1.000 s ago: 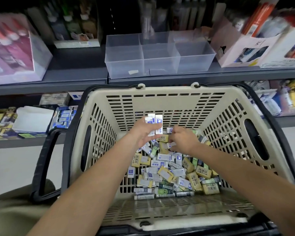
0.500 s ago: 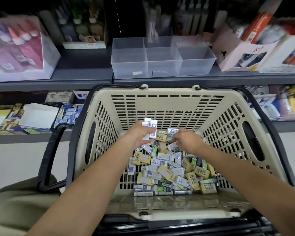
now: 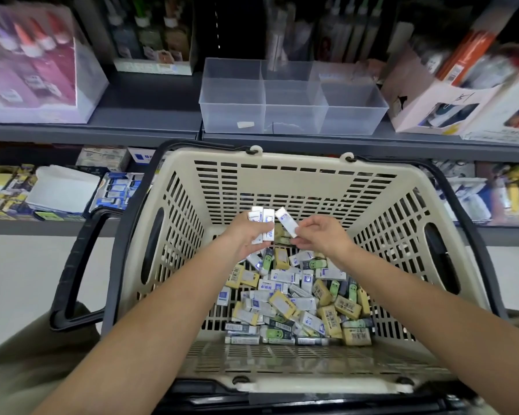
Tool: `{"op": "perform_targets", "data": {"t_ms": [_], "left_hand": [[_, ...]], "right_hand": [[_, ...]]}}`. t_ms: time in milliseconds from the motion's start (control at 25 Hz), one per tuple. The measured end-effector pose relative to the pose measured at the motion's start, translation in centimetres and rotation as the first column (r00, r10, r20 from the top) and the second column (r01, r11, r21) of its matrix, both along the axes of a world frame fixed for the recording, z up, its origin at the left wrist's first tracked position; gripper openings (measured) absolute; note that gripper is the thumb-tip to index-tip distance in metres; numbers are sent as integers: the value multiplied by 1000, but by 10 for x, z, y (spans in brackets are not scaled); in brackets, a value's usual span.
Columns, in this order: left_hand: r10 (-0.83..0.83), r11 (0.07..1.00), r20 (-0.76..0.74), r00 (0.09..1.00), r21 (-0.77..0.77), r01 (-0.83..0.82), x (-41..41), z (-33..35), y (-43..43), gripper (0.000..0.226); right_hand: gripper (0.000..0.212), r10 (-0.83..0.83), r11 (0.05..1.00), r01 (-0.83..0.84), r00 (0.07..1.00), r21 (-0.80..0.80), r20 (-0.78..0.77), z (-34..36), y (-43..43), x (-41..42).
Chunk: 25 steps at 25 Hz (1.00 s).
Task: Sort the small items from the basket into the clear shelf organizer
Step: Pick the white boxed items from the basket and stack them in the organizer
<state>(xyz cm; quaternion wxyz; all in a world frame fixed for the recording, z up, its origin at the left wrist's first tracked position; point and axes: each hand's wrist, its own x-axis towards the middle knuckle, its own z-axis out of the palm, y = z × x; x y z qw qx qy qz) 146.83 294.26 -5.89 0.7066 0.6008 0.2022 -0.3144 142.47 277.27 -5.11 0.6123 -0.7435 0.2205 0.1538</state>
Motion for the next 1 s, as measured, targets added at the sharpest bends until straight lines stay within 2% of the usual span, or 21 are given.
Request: {"op": "perform_targets", "data": {"t_ms": [80,240,360,440,560,640,680,720,760,840,920,1000], "left_hand": [[27,997,4,1000,-75,-27,-2,1,-1,21],[38,984,-24,999,-176,-42,0,4,3,22],[-10,979,-39,999,-206,2,2,11,5,24],[4,966,-23,1000,-257,-10,1,14,3,28],[-53,972,48,997,-228,62,-4,16,-6,35],[-31,985,61,998,-168,40,-4,16,-9,35],[14,989,46,999,-149,-7,-2,16,-8,32],[59,989,27,998,-137,-54,1,16,-5,31],[96,987,9,995,-132,-94,3,15,-3,30],[131,983,-17,991,-131,-132,7,13,3,31],[116,985,-21,993,-126,-118,7,11,5,32],[82,990,-11,997,-118,-83,5,12,4,35]], "right_hand": [[10,21,995,-19,1000,97,-20,7,11,-1],[12,131,989,-132,991,71,21,13,22,0],[10,135,989,-137,990,54,40,17,19,1],[10,126,992,-126,987,-2,95,18,20,2],[8,255,966,-240,947,-99,193,19,23,4],[3,311,948,-290,935,-133,173,19,15,8],[4,295,941,-261,945,-217,141,17,5,11],[12,272,904,-211,955,-372,118,12,-7,14],[17,273,823,-189,958,-536,82,4,-20,16],[18,333,643,-256,942,-722,-38,-14,-38,18],[26,376,560,-364,912,-745,-163,-30,-39,19],[37,408,506,-418,887,-754,-218,-41,-31,21]]}}
